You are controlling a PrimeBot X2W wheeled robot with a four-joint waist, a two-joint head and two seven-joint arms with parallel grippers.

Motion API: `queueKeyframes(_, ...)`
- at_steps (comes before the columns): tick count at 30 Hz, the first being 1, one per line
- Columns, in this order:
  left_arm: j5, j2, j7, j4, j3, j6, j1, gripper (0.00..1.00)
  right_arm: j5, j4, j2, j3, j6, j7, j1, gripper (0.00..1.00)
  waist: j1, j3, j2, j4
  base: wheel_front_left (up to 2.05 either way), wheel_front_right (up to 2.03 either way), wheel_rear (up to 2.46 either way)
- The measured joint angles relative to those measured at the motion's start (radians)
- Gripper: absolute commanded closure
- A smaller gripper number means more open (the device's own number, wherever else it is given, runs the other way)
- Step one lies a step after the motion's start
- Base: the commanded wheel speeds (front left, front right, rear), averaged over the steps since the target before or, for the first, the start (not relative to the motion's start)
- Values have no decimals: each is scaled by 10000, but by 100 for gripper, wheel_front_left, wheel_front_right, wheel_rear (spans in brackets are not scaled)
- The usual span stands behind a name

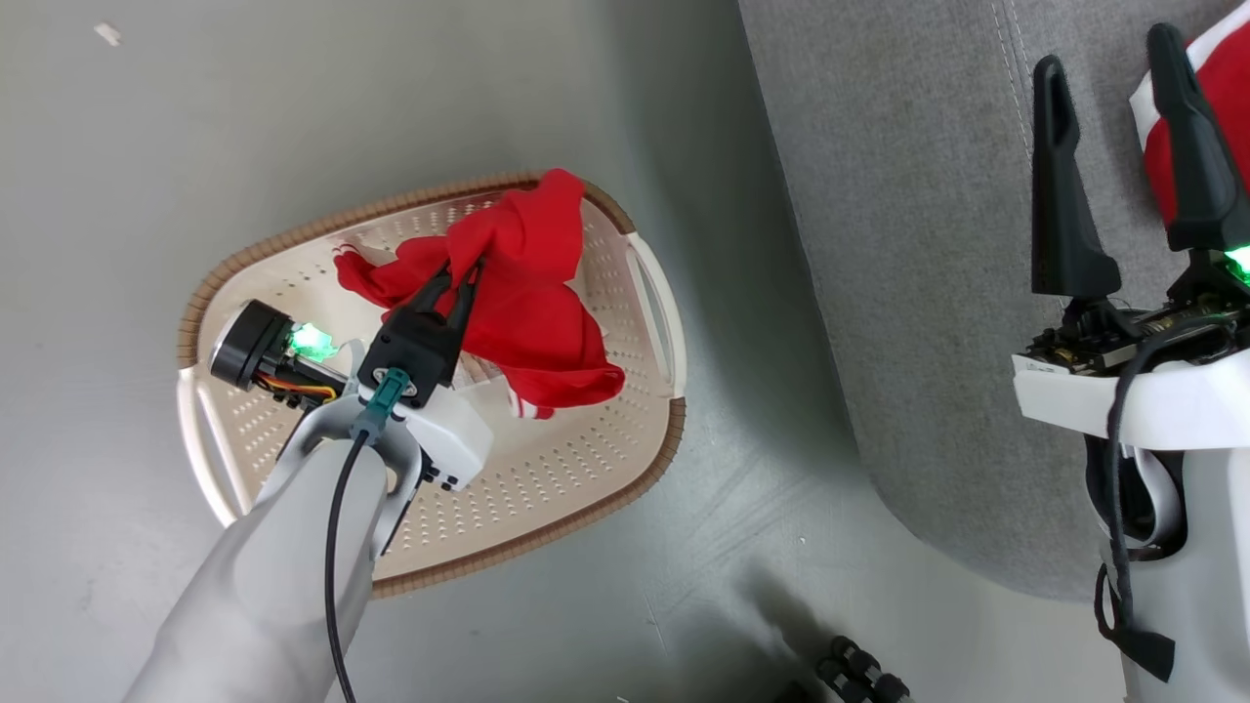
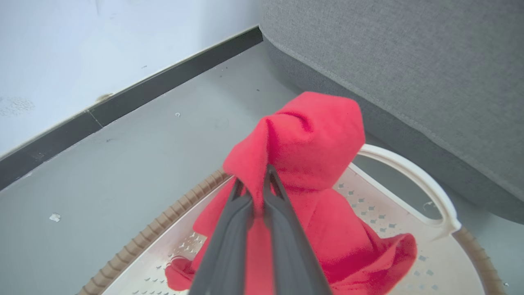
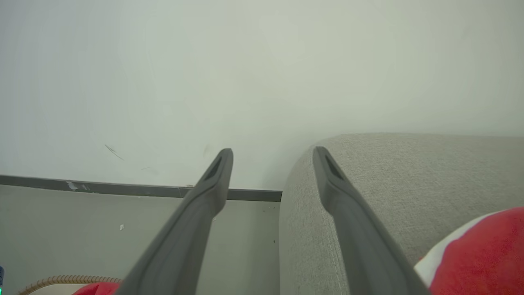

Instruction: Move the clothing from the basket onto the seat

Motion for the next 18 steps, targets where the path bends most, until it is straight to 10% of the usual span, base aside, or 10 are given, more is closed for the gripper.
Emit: queueKeyframes(18,-36,593,-31,-3799,941,813,1515,100,-736,1252,-38,301,0,0,-344,0,-1,-1618,0,1068,0,0,0)
